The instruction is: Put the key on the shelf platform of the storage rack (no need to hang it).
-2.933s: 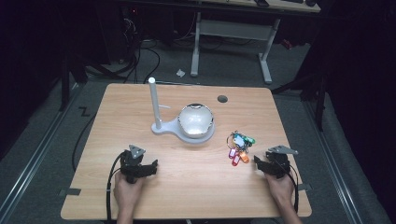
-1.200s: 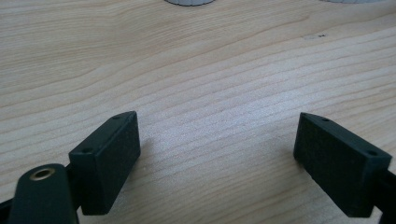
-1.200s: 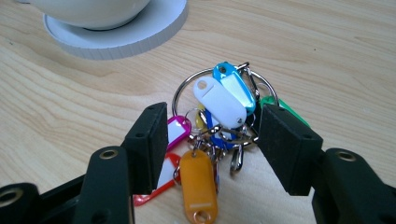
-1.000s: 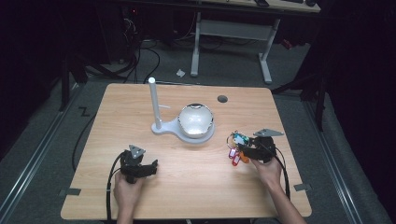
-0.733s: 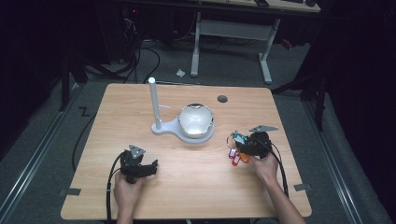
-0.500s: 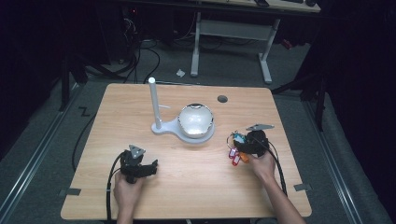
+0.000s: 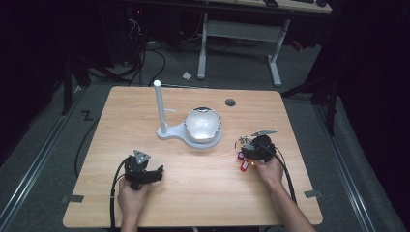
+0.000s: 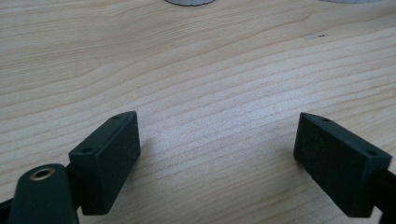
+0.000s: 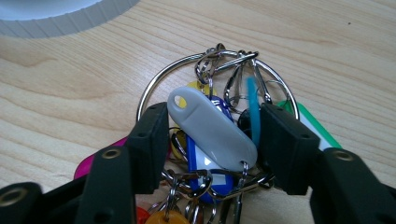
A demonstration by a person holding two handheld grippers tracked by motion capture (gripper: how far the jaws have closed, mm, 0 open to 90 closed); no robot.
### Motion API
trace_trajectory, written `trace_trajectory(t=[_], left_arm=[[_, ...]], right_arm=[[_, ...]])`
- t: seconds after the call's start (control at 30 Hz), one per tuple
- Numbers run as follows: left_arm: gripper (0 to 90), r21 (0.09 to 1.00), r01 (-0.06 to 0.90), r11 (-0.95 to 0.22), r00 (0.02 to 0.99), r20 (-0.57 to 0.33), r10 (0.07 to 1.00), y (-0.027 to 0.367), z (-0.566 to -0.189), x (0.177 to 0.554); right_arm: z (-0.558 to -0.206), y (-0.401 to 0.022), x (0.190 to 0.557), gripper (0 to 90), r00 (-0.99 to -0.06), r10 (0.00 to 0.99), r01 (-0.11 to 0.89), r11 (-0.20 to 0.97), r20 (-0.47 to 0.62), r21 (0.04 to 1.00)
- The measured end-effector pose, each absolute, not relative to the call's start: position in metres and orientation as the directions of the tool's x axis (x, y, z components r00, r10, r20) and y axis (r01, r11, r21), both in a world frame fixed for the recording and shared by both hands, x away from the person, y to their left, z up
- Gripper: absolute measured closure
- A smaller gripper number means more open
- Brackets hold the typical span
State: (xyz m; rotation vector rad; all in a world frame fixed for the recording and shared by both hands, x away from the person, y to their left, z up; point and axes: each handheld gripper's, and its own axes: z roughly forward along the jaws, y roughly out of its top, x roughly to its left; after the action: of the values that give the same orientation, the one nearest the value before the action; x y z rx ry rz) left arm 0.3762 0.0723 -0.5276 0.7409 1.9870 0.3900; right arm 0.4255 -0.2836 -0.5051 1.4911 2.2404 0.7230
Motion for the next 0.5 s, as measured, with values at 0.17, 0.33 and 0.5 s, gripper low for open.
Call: trace_trajectory(t=[0.17, 0.33, 0.5], left_arm=[[15.0, 0.545, 0.340, 0.766, -0.370, -0.672, 0.642, 0.0723, -0.5276, 0.3762], [15.0, 0.545, 0.340, 0.766, -0.370, -0.672, 0.642, 0.0723, -0.5276, 0.3763], [15.0, 0.546, 0.340, 0.766, -0.369, -0.671, 0.642, 0.0724, -0.5276, 0.3762]], right_arm=[[-0.5053, -0.2829, 0.4253, 57.8, -0.402, 0.916, 0.731, 0.331, -0.016, 0.597], [-0.5052, -0.2850, 0.4268, 68.5, -0.427, 0.903, 0.739, 0.322, 0.042, 0.591], [-0.5027, -0.2825, 0.4281, 71.2, -0.452, 0.892, 0.735, 0.361, 0.017, 0.573]])
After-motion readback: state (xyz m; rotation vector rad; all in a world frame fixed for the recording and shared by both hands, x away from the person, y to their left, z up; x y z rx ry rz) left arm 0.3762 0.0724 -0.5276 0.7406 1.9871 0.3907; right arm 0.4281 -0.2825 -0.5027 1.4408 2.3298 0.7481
